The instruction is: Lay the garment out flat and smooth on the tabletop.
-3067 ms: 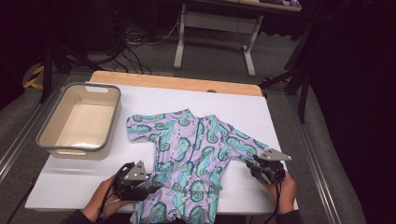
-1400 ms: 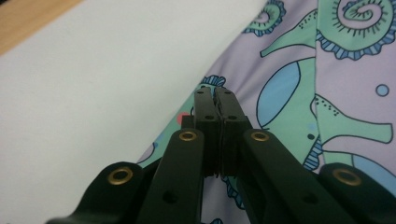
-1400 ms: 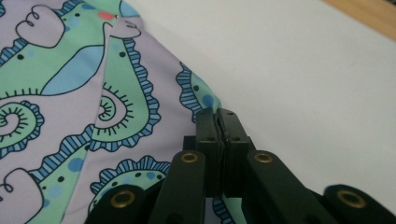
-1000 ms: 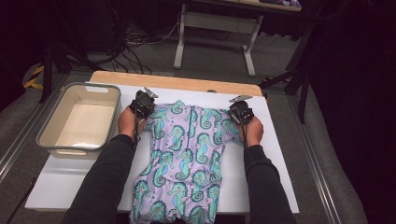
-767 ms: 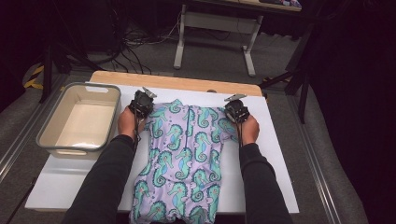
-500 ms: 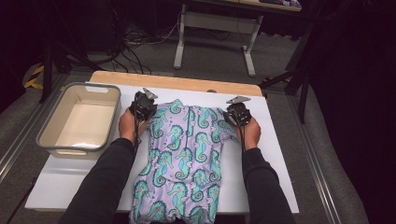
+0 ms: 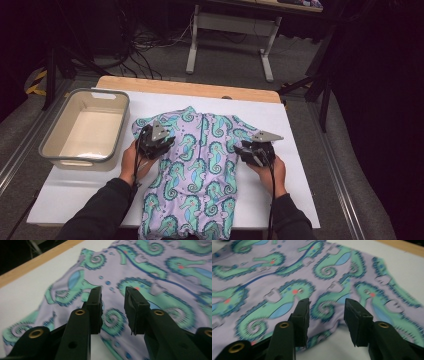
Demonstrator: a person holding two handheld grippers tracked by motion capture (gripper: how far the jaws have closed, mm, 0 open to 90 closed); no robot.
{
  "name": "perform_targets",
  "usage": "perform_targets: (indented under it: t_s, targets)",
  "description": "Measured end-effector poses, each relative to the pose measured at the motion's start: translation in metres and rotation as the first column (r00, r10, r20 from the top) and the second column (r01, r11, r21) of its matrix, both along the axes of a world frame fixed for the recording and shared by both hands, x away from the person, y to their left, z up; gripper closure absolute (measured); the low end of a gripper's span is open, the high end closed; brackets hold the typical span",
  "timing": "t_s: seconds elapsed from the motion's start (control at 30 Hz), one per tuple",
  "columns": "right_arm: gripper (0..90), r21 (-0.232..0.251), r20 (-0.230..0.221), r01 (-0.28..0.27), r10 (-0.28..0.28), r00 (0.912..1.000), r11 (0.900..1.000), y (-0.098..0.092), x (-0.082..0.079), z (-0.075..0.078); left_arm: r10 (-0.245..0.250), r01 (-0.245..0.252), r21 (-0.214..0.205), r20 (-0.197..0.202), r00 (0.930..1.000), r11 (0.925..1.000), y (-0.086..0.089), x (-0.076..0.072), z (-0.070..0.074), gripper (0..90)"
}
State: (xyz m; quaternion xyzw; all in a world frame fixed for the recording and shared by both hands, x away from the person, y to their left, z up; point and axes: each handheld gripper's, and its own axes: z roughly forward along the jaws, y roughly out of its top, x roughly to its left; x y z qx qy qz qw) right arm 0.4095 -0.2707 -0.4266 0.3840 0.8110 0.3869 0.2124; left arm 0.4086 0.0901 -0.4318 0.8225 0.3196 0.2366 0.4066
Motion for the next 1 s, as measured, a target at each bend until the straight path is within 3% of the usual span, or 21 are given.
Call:
perform_targets:
  t_s: [0.07,0.13,0.17,0.2,0.27,0.37,0.4,0.43,0.47,0.5,0.6,0.67,0.77,0.87,0.9,1.0]
  targets:
    - [53.3,0.007,-0.013,-0.022,0.022,0.9997,0.9997,-0.002,-0.014,-0.005,-0.021,0.021,-0.011,0.005,0.9998,0.9997,0.002,-0.008,-0.002,61.5]
    - [50.6,0.019,-0.038,-0.032,0.033,0.9987,0.9993,-0.003,-0.027,-0.012,-0.049,0.049,0.004,0.003,0.9988,0.9988,0.005,-0.023,-0.003,56.2]
    - [49.4,0.006,-0.047,-0.042,0.042,0.998,0.9991,-0.003,-0.033,-0.013,-0.079,0.079,-0.002,0.024,0.9966,0.9968,0.009,-0.04,-0.004,55.2]
    - [49.1,0.0,-0.052,-0.046,0.046,0.9976,0.999,-0.003,-0.039,-0.014,-0.079,0.079,-0.002,0.024,0.9966,0.9968,0.009,-0.04,-0.004,54.0]
    - [48.7,0.038,-0.068,-0.065,0.068,0.9954,0.9972,-0.005,-0.051,-0.015,-0.131,0.131,-0.01,0.002,0.9914,0.9914,0.014,-0.06,-0.008,49.1]
    - [46.1,0.052,-0.087,-0.085,0.089,0.9922,0.9951,-0.004,-0.068,-0.016,-0.177,0.177,-0.008,-0.054,0.9827,0.9842,0.02,-0.076,-0.013,44.7]
    - [46.1,0.052,-0.087,-0.085,0.089,0.9922,0.9951,-0.004,-0.068,-0.016,-0.177,0.177,-0.008,-0.054,0.9827,0.9842,0.02,-0.076,-0.013,42.4]
    - [45.6,0.05,-0.091,-0.108,0.112,0.9895,0.993,-0.002,-0.08,-0.017,-0.187,0.187,0.001,-0.081,0.9791,0.9823,0.024,-0.086,-0.019,42.1]
    - [45.3,0.053,-0.092,-0.109,0.114,0.9892,0.9926,-0.002,-0.083,-0.017,-0.187,0.187,0.001,-0.081,0.9791,0.9823,0.024,-0.086,-0.019,41.1]
    - [45.4,0.066,-0.1,-0.116,0.123,0.9874,0.991,-0.002,-0.087,-0.017,-0.195,0.197,0.003,-0.119,0.9735,0.9805,0.028,-0.093,-0.023,39.4]
    - [43.2,0.075,-0.114,-0.123,0.131,0.9847,0.9895,-0.001,-0.097,-0.019,-0.19,0.193,0.004,-0.145,0.9709,0.9812,0.035,-0.101,-0.027,37.1]
    - [43.6,0.081,-0.099,-0.119,0.127,0.987,0.9896,-0.002,-0.103,-0.017,-0.19,0.191,-0.009,-0.171,0.9668,0.9815,0.038,-0.107,-0.029,37.1]
    - [44.5,0.089,-0.076,-0.139,0.146,0.9864,0.9863,-0.004,-0.112,-0.012,-0.192,0.199,0.013,-0.203,0.9601,0.98,0.039,-0.115,-0.035,36.4]
    - [43.1,0.107,-0.089,-0.171,0.181,0.9795,0.9794,-0.002,-0.121,-0.01,-0.201,0.21,0.023,-0.21,0.9569,0.9775,0.041,-0.12,-0.035,37.5]
    - [42.8,0.106,-0.101,-0.187,0.197,0.9751,0.9767,-0.001,-0.123,-0.011,-0.213,0.22,0.009,-0.224,0.9511,0.9754,0.042,-0.121,-0.036,39.9]
    - [43.2,0.074,-0.143,-0.22,0.229,0.9629,0.9727,0.006,-0.127,-0.018,-0.24,0.246,-0.004,-0.232,0.9426,0.9692,0.043,-0.122,-0.036,49.4]
